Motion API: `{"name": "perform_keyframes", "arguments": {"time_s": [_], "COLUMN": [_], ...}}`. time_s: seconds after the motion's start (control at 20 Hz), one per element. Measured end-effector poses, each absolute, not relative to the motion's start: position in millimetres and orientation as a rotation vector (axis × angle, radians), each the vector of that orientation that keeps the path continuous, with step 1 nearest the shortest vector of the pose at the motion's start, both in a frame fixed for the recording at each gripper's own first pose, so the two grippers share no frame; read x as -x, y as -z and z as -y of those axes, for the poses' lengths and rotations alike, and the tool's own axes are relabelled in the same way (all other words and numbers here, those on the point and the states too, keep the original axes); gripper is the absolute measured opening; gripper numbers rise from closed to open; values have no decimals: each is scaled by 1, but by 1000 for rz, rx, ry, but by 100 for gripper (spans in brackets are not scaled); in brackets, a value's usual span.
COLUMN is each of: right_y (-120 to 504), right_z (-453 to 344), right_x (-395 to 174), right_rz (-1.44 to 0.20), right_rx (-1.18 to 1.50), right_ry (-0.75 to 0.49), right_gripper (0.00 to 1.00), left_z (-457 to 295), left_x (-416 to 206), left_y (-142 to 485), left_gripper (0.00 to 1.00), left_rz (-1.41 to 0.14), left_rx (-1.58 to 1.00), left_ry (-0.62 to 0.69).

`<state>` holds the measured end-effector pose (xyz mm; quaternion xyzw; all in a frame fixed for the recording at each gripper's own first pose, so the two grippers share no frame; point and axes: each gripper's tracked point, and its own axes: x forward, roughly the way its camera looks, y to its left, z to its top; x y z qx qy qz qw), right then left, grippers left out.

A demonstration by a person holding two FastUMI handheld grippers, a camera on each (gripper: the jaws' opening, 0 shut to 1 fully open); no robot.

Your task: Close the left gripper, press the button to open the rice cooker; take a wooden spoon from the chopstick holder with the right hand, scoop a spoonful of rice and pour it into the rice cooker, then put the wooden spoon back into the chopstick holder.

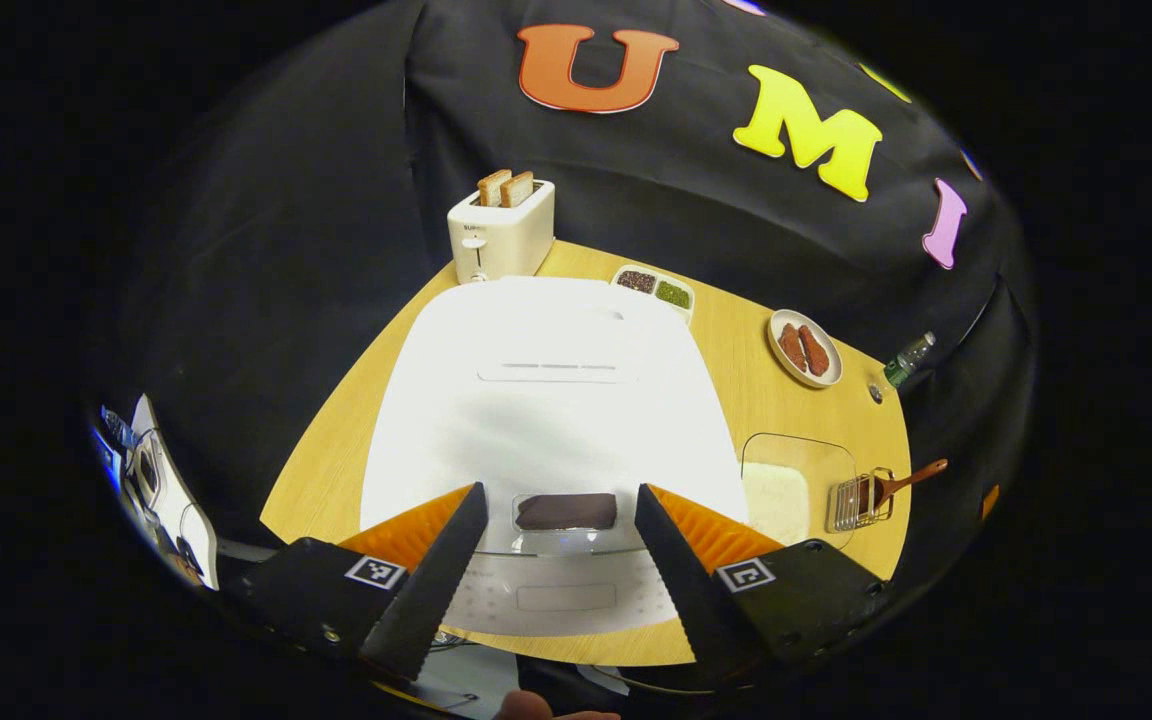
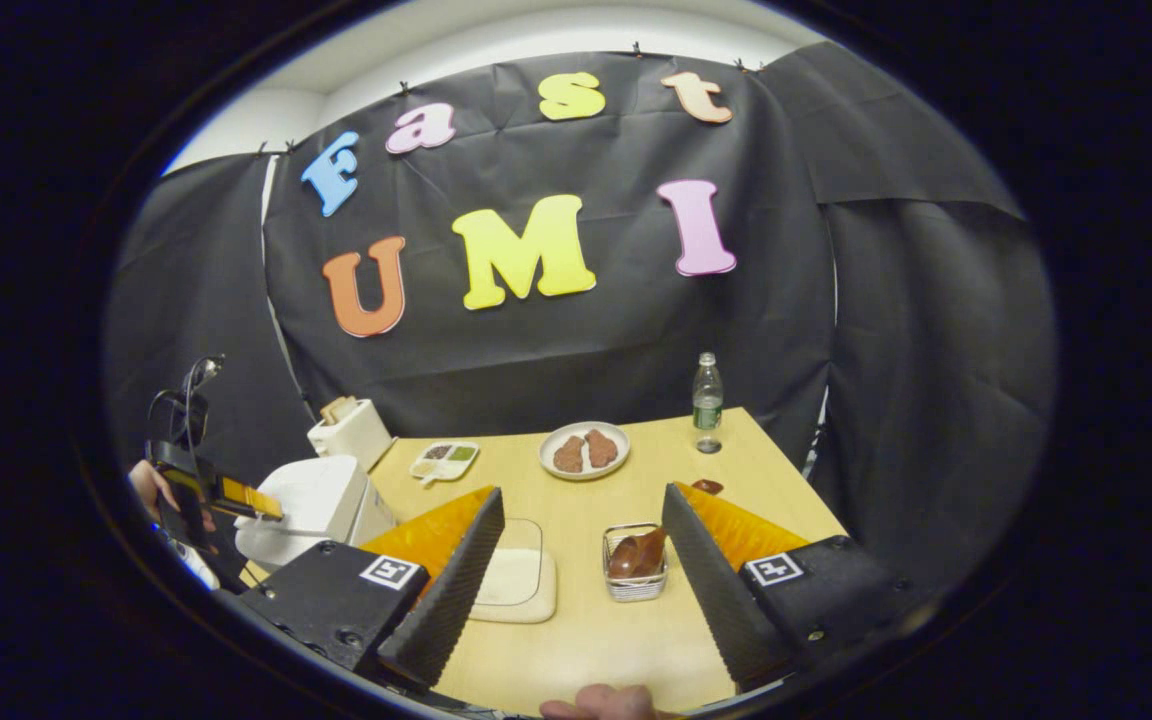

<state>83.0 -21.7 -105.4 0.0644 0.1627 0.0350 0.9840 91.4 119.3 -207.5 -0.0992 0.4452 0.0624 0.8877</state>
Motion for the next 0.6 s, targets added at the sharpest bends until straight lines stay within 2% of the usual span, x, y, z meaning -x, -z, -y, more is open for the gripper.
{"name": "perform_keyframes", "arguments": {"time_s": [0.3,0.6], "right_y": [108,112], "right_z": [15,20], "right_x": [-100,-121], "right_rz": [-330,-338], "right_rx": [-141,-145], "right_ry": [-108,-173], "right_gripper": [99,100], "left_z": [-121,-121], "left_x": [-88,-88], "left_y": [225,226], "left_gripper": [96,100], "left_rz": [-1001,-964], "left_rx": [146,164], "left_ry": [-179,-203]}}
